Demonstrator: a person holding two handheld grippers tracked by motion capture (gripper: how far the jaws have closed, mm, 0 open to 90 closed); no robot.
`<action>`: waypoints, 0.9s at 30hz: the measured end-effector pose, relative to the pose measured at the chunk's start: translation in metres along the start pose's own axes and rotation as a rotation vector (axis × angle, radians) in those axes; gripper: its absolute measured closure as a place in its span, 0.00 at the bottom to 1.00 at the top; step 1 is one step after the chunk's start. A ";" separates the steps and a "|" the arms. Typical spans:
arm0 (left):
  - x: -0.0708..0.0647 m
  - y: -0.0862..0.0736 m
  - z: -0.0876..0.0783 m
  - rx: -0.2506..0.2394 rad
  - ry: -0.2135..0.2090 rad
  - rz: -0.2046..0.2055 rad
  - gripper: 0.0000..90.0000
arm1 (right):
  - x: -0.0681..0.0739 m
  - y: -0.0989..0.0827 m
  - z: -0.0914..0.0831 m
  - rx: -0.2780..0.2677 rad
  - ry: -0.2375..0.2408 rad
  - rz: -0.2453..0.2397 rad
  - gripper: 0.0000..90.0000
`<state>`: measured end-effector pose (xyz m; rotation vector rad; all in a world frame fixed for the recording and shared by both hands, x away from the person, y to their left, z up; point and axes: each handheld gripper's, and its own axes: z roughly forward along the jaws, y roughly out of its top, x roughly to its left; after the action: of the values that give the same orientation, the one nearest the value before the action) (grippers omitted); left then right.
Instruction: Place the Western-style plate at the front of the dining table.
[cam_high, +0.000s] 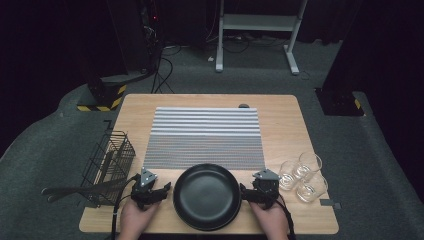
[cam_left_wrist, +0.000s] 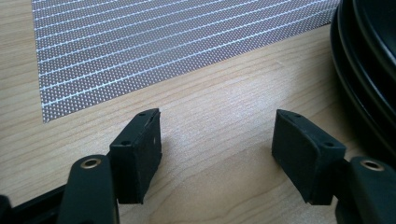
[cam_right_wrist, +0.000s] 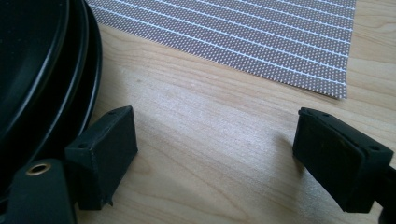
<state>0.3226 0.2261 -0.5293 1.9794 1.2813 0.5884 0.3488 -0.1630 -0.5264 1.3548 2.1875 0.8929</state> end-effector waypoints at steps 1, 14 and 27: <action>0.000 0.000 0.000 0.000 0.000 0.000 0.37 | 0.000 0.000 0.000 0.000 0.000 0.000 0.15; 0.000 0.000 0.000 0.001 -0.001 0.000 0.37 | 0.001 0.001 -0.001 -0.007 -0.002 -0.023 0.17; 0.000 0.000 0.000 0.002 0.000 -0.001 0.37 | -0.001 0.007 -0.007 -0.027 0.016 -0.038 0.16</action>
<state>0.3226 0.2262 -0.5292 1.9803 1.2828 0.5871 0.3487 -0.1637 -0.5164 1.2937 2.1978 0.9196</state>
